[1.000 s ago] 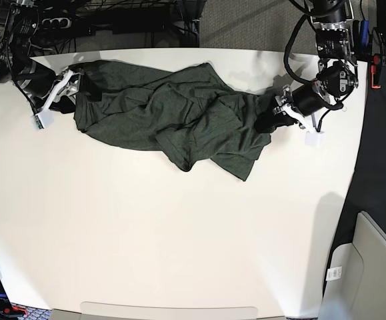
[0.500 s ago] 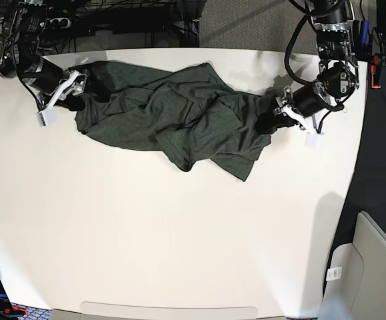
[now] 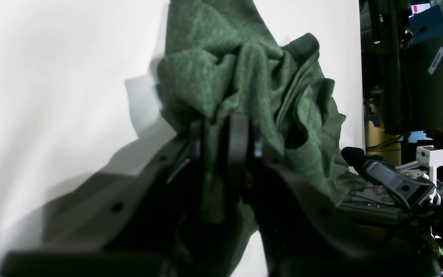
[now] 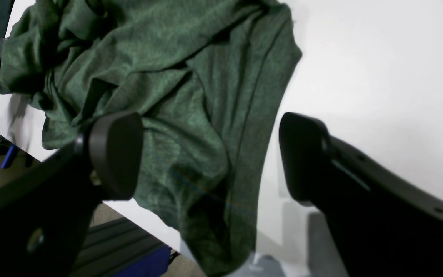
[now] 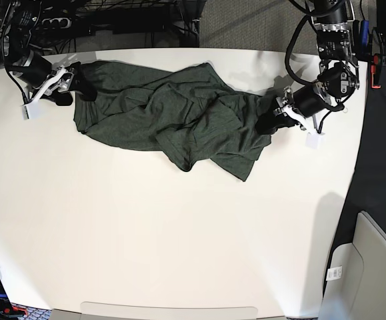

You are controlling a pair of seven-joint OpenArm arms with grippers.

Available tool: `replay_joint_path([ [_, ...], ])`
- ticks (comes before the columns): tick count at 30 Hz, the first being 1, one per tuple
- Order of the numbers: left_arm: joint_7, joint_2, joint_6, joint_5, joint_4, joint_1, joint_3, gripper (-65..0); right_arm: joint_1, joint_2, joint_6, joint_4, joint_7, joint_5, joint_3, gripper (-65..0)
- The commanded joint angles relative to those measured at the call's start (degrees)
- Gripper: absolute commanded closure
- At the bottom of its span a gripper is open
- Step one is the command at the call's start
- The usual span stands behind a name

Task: Fold the T-shirt properly
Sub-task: 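Release the shirt ends and reposition both grippers at the bundle's sides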

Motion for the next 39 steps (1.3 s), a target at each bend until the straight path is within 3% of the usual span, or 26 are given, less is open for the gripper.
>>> replay_joint_path([
  [1, -0.6, -0.6, -0.5, -1.2, 0.9, -0.7, -0.3, -0.1, 0.3, 0.7, 0.3, 0.6, 0.8, 1.2, 0.5, -55.4],
  [4, -0.6, -0.6, -0.5, -1.2, 0.9, -0.7, -0.3, -0.1, 0.4, 0.4, 0.3, 0.2, 1.1, 0.9, 0.1, -55.4],
  [8, -0.6, -0.6, -0.5, -1.2, 0.9, -0.7, -0.3, -0.1, 1.8, -2.2, -1.6, -0.8, 0.9, 0.5, -0.7, -55.4],
  [26, -0.5, -0.6, -0.5, -1.2, 1.2, -0.4, -0.6, -0.1, 3.8, -7.9, -1.8, -1.0, 0.9, -1.8, -8.0, -54.4],
  [35, -0.5, -0.6, -0.5, -1.2, 1.2, -0.3, -0.6, -0.1, 4.9, -9.4, -1.9, -1.5, 1.1, -1.9, -8.1, -31.6],
  [39, -0.5, -0.6, -0.5, -1.4, 1.2, -0.3, -0.6, -0.1, 6.1, -12.1, -1.9, -3.5, 1.1, -2.0, -8.1, -23.7],
])
